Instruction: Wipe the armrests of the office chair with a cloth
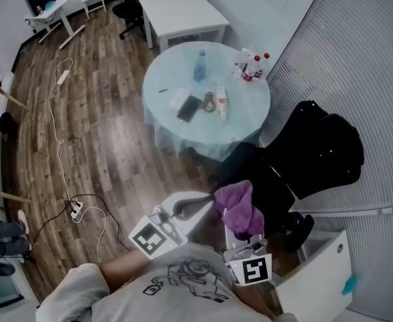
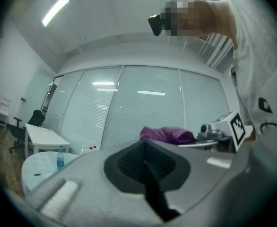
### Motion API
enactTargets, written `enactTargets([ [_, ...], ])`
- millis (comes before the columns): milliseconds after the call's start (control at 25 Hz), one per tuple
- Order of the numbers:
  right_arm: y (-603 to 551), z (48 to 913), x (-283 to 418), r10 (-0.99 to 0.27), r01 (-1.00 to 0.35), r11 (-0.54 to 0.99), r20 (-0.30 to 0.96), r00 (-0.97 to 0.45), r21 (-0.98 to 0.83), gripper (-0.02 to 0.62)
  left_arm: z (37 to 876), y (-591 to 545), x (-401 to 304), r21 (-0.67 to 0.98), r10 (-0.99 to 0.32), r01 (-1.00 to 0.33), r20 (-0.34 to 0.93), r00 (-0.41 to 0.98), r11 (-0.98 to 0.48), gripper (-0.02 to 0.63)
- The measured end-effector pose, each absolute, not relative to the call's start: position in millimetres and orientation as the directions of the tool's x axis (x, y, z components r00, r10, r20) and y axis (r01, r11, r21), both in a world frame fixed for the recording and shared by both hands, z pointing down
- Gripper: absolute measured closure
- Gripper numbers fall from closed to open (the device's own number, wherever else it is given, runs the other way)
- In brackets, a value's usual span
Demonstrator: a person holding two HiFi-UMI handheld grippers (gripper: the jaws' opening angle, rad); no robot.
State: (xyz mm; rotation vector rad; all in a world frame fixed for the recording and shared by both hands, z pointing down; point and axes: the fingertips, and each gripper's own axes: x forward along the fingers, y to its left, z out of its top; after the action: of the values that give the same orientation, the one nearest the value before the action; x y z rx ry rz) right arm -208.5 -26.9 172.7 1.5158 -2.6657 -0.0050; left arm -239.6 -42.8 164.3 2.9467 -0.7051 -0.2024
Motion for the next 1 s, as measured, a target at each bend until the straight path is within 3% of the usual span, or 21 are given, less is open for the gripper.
enactTargets([
  [560, -89.7, 169.3, -261.4, -0.798, -0.798, 0.602, 0.014, -0.603, -0.023, 0.560, 162.9, -103.9, -297.9, 0.137, -0.537, -0.521, -0.122, 0.835, -0.842, 0.606],
  [1000, -100.5, 172.4, -262.9, -0.781, -0.781, 0.624, 0.056, -0.622, 0.026, 0.560, 162.9, -111.2, -296.0, 0.138, -0.562, -0.547, -0.116, 0.819, -0.826, 0.606],
])
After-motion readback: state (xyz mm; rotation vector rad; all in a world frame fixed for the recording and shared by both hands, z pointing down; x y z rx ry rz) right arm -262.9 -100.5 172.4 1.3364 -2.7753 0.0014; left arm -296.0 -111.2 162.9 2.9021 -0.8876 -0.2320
